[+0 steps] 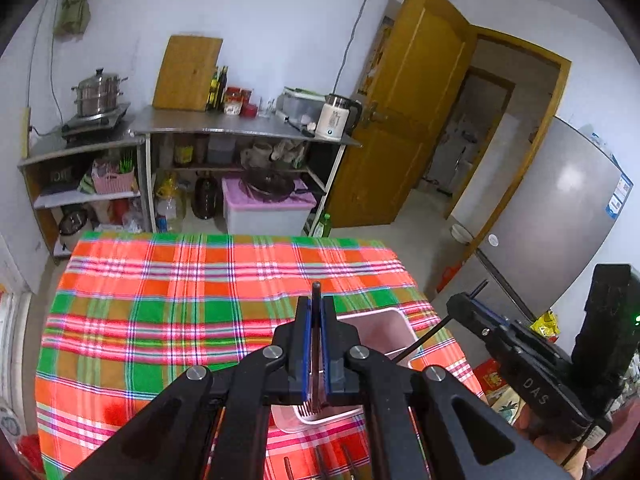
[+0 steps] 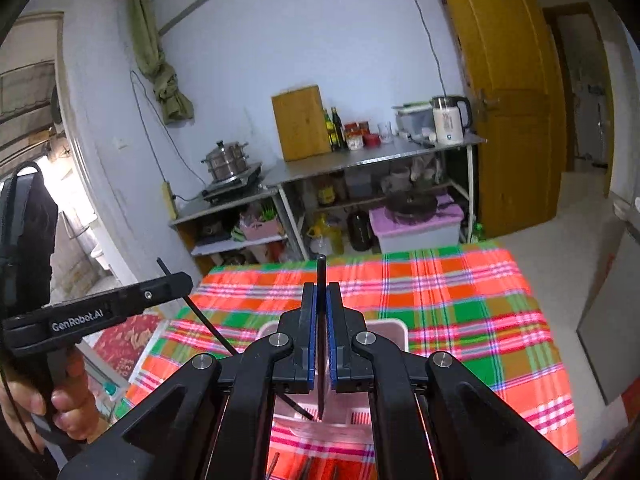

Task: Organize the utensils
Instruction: 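Lift both held black chopsticks and carry them over the pink basket, then open the left tool over the basket while the right tool releases its chopstick inside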

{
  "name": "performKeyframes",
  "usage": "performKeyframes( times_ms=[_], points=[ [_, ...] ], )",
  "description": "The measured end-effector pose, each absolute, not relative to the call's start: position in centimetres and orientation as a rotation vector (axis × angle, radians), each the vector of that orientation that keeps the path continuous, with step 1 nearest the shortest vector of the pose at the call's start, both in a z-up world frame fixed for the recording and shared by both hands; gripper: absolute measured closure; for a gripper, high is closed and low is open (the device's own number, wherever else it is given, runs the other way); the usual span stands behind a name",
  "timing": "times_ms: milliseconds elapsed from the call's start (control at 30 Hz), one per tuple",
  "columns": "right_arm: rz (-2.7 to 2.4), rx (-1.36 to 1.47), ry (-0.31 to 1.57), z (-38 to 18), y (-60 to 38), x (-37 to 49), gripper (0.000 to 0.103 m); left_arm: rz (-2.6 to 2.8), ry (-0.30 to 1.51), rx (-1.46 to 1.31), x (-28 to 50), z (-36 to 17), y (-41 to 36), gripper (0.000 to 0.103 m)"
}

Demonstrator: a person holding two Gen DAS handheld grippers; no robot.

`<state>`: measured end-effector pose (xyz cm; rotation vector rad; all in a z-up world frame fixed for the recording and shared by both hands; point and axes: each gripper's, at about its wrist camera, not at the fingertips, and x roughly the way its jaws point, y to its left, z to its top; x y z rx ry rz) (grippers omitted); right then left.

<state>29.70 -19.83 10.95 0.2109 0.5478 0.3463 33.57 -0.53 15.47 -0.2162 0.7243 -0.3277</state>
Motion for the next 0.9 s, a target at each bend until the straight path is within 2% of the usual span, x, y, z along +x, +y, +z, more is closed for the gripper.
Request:
performKeyframes(
  times_ms=[133,267,367,667,900],
  points=[
    [0.35,0.22,0.592,9.3,-19.7,30.4,0.099,-0.314,0.727,-0.232,33.8,14.5,0.2,0.098],
    [0.346,0.212,0.603,9.3,-19.8,30.3,0.098,-0.317,0.688,-0.225,32.9,15.1,0.8,0.084],
    [0.348,0.195,0.584,10.0,-19.8,29.5,0.09,-0.308,0.646,-0.201,31.9,16.2,1.0,0.075],
    [0.337,0.177,0.516,12.4,-20.8,25.8,0.089,-0.277,0.547,-0.171,26.9,19.3,1.8,0.074],
    [0.329,0.187,0.478,13.5,-22.2,22.2,0.089,-0.266,0.519,-0.173,22.5,19.5,2.3,0.074]
  ],
)
